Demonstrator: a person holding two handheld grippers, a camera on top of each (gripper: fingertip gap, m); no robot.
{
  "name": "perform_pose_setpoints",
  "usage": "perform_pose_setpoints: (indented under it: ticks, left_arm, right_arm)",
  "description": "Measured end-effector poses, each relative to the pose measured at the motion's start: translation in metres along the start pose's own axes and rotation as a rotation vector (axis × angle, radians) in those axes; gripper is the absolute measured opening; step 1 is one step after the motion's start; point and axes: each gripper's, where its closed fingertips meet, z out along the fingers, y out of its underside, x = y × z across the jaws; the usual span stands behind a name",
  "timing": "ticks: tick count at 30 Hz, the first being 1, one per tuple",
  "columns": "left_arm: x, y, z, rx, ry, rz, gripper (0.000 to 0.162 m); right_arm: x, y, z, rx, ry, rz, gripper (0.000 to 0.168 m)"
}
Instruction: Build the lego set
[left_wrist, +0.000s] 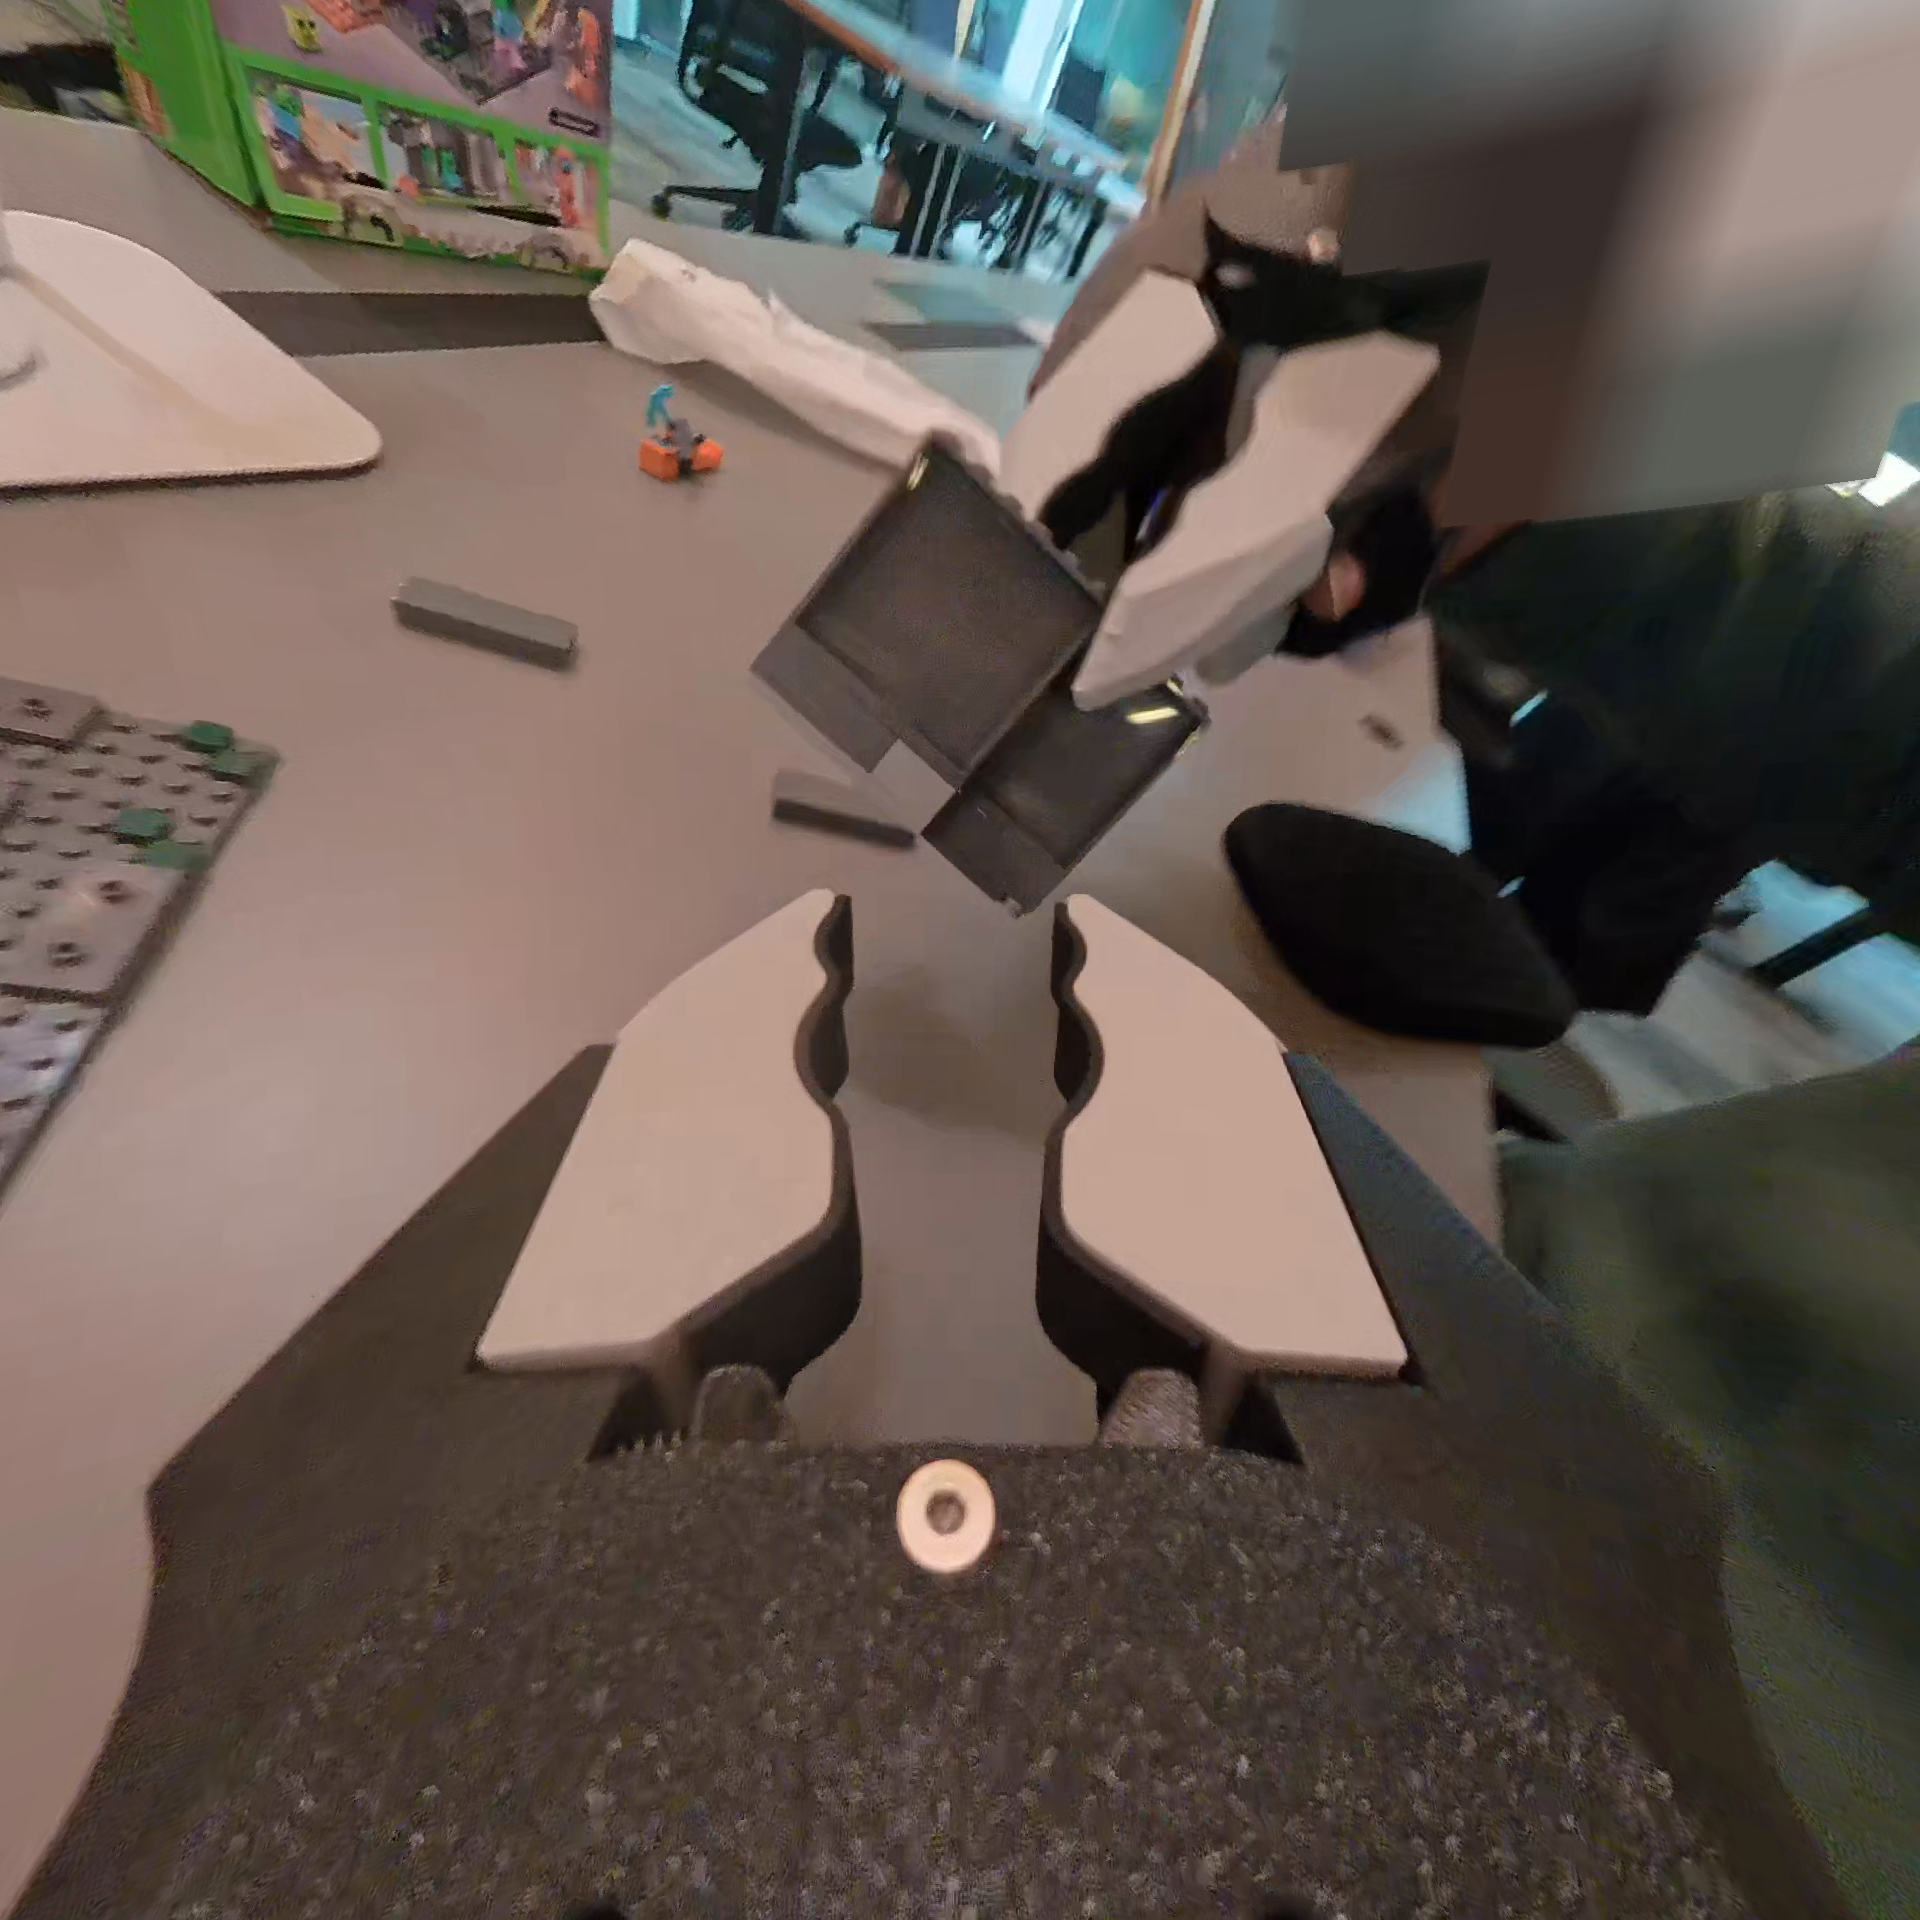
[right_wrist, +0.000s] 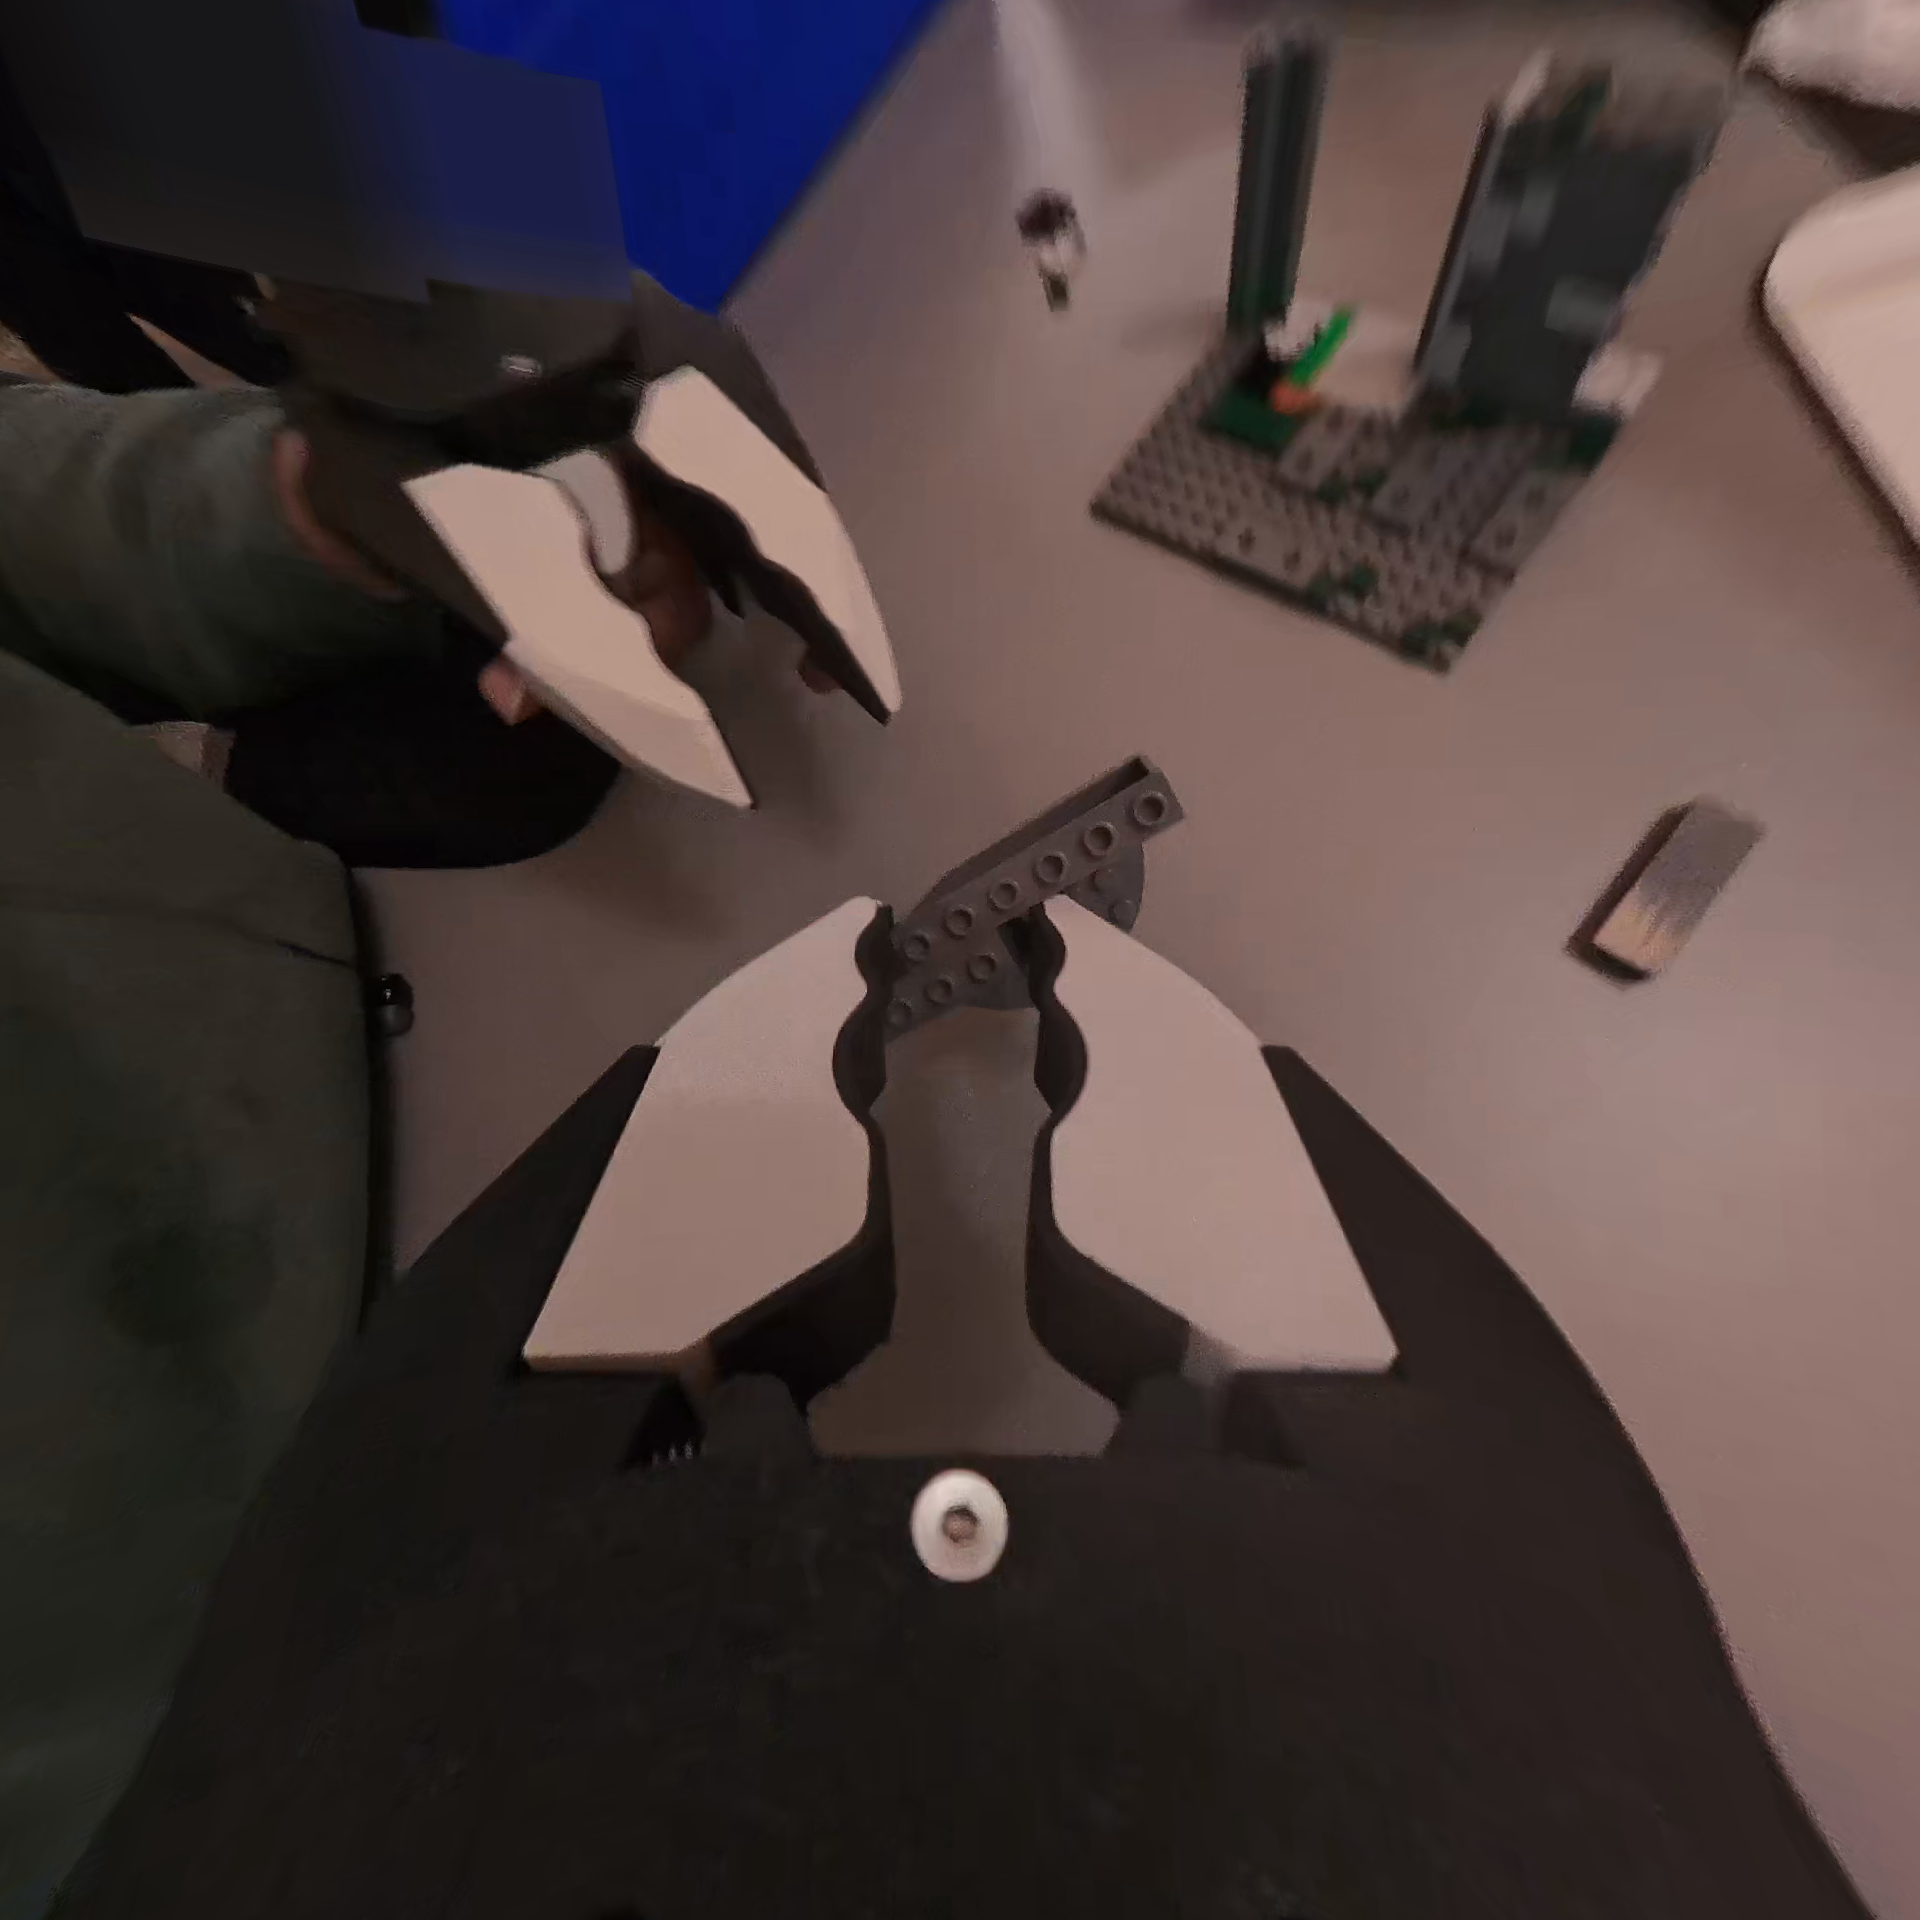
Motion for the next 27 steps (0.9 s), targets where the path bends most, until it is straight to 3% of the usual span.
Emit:
perform_pose_setpoints:
  ticks: [7, 14, 20, 27]
  left_arm:
    - [0.017, -0.005, 0.027, 0.025, 0.166, -0.218, 0.050]
    - [0.038, -0.015, 0.033, 0.081, 0.304, -0.243, 0.029]
    - [0.044, -0.015, 0.036, 0.099, 0.373, -0.289, 0.026]
    - [0.043, -0.018, 0.033, 0.153, 0.409, -0.287, 0.022]
  right_arm:
    - [-0.026, -0.007, -0.018, 0.177, 0.017, -0.243, 0.024]
    - [-0.036, -0.010, -0.030, 0.275, -0.042, -0.300, 0.023]
    - [-0.042, -0.014, -0.035, 0.323, -0.091, -0.320, 0.024]
    - [-0.046, -0.017, -0.034, 0.310, -0.017, -0.425, 0.024]
